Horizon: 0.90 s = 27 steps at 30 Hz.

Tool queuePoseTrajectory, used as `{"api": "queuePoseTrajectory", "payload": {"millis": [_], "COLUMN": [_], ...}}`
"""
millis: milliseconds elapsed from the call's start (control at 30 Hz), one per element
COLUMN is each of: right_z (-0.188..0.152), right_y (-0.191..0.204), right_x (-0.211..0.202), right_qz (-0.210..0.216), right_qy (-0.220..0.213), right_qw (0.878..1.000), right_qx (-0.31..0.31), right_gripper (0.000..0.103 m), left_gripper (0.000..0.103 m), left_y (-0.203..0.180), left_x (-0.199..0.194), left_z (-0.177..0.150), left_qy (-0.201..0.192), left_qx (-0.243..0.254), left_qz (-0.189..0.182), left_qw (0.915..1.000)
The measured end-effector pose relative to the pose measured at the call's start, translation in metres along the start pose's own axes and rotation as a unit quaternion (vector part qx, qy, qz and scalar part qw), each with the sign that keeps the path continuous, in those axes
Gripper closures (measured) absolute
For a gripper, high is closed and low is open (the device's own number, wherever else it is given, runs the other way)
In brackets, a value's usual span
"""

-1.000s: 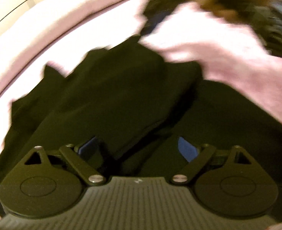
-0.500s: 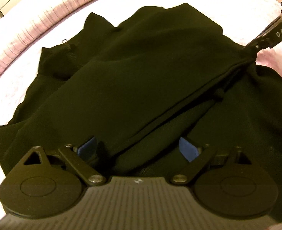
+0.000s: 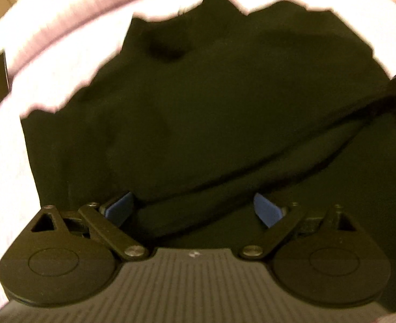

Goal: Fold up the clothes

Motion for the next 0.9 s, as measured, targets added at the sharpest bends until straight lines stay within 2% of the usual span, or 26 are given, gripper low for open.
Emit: {"api": "queuePoseTrajectory", "payload": {"millis": [167,267,500,667,800,900], "right_z": [-0.011,-0.02,-0.011,0.007,0.007,0.004], "right_y": [0.014,0.012,0.034,0.038,0.03,0.028], "right_x": [-0.007,-0.012,-0.037,-0.03,-0.004,0.002], "right_qz": [-0.032,-0.039,-0.053,-0.019,0.004,0.012], "right_qy": [0.023,0.046,-0.004,-0.028,-0.002,0.01], "right_qw": [0.998,0.998,0.997,0.999,1.0,1.0], "right_qx": [-0.049,-0.035,-0.063,-0.033,-0.004,-0.008], "right_gripper": [0.064,0.065,0.065,0.065,0.065,0.065], "left_gripper": [0.009,0.009,0.008,0.007,0.007,0.007], "left_y": [0.014,0.028,0.055,0.053,0.049,0.051], "left_x": [-0.021,-0.036,-0.045,-0.022,0.006,0.008], "left_z": [-0.015,-0.017,0.001,0.011,0.002,-0.003], "left_qy": [-0.01,-0.021,-0.043,-0.045,-0.011,-0.006], "left_qx": [-0.015,-0.037,-0.071,-0.059,-0.044,-0.049], "left_qz": [0.004,0.01,0.026,0.028,0.033,0.032], "left_qw": [0.9998,0.999,0.9962,0.9968,0.9984,0.9983]}}
Point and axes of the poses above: each gripper's, at about its wrist camera, not at the fingertips, and x roughly the way its jaws point, y to its left, z to its top, the point moved 4 cm from there along x, roughly the way its jaws point, and after that the axes turned 4 degrees about -x, right-handed, at the moved point
